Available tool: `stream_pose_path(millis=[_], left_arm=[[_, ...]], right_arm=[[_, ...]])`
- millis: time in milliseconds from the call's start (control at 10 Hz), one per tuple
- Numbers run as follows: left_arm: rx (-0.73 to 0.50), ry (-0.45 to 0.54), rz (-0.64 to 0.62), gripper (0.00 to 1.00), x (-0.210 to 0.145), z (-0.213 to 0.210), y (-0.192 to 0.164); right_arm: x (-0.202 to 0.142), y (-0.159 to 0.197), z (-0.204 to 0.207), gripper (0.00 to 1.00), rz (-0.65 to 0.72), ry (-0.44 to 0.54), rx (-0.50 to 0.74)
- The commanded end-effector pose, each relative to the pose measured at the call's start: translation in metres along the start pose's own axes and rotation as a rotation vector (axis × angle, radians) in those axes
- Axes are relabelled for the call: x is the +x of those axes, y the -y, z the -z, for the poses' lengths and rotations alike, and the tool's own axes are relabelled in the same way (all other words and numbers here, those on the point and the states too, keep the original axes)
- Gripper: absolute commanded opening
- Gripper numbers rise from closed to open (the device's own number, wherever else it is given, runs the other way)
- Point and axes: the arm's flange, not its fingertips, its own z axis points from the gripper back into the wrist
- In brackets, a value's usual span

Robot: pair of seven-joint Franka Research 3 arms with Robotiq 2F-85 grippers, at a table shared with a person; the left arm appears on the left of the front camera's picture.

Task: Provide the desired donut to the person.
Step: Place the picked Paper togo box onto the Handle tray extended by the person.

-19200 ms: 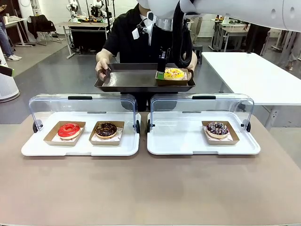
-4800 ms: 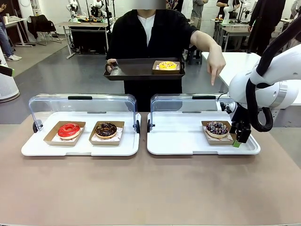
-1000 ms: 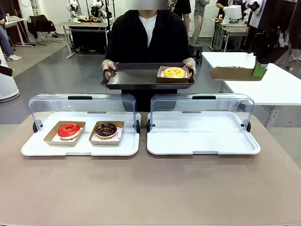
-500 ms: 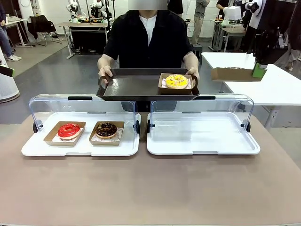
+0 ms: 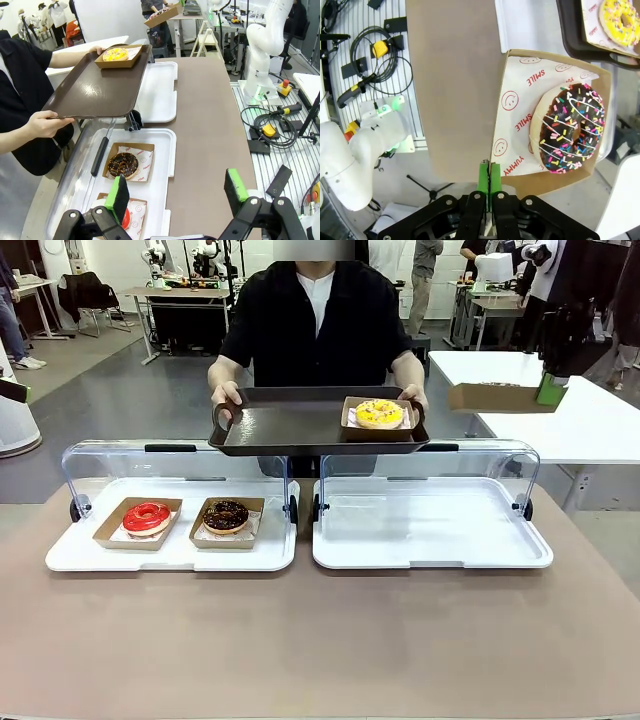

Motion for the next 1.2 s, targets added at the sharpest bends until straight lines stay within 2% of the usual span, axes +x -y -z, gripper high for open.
stream_pose_path(millis=[0,500,600,700,1100], left_arm=[[-0.001,0.015,0.004,1.00,0.003,0.000,0.001],[-0.001,0.015,0.004,1.00,0.003,0.000,0.001],[-0.001,0.015,0.004,1.00,0.003,0.000,0.001],[-0.001,0.015,0.004,1.00,0.003,0.000,0.001],[-0.001,0.015,0.004,1.00,0.003,0.000,0.001]], right_arm=[[0.000,-0.003,0.003,0.00,0.001,-0.001,0.001],[0.000,0.000,0.000,0.01,0.000,0.000,0.000],[0.018,-0.016,-0.004,0.01,-0.055,-0.014,-0.025],[0.043,-0.016,-0.015,0.01,-0.068,-0.034,-0.076],[0.141,0.021,-0.054,0.01,-0.033,-0.071,-0.166]])
